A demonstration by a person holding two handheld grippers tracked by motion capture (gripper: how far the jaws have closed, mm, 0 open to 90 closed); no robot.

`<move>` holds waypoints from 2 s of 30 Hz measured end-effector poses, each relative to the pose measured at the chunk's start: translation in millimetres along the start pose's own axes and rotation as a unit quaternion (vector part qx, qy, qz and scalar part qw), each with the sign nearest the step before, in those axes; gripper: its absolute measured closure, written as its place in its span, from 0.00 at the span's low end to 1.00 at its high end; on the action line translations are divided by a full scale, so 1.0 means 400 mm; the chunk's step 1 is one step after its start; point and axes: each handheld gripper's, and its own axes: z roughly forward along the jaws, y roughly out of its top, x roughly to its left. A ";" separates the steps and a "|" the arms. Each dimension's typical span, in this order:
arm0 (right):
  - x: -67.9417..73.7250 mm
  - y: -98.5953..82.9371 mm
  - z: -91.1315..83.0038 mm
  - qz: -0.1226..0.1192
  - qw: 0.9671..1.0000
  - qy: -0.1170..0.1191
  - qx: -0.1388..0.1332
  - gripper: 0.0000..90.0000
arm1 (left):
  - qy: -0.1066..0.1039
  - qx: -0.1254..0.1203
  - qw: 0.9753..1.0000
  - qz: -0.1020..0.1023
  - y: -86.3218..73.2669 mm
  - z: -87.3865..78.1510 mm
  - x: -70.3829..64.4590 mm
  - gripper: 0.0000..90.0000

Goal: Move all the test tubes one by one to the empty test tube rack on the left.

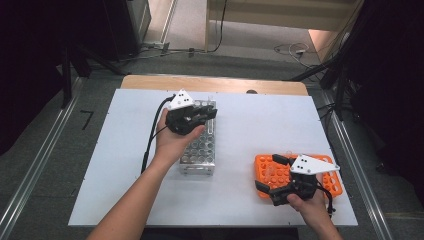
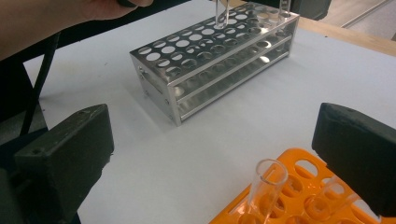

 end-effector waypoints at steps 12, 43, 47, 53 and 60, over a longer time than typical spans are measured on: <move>0.002 -0.003 0.006 -0.002 1.000 0.002 0.002 0.00 | 0.027 -0.011 0.999 -0.019 0.000 0.057 0.069 0.83; -0.003 -0.010 0.006 0.000 1.000 0.003 0.004 0.00 | 0.080 -0.009 0.997 -0.022 0.012 0.155 0.130 0.83; -0.004 -0.010 0.006 0.000 1.000 0.002 0.004 0.00 | 0.084 -0.009 0.996 -0.020 0.008 0.159 0.128 0.83; -0.003 -0.010 0.006 -0.002 1.000 0.001 0.005 0.00 | 0.093 -0.005 0.995 -0.021 -0.004 0.165 0.132 0.83; -0.004 -0.010 0.006 -0.001 1.000 0.001 0.003 0.00 | 0.093 0.006 0.995 -0.023 -0.022 0.172 0.134 0.83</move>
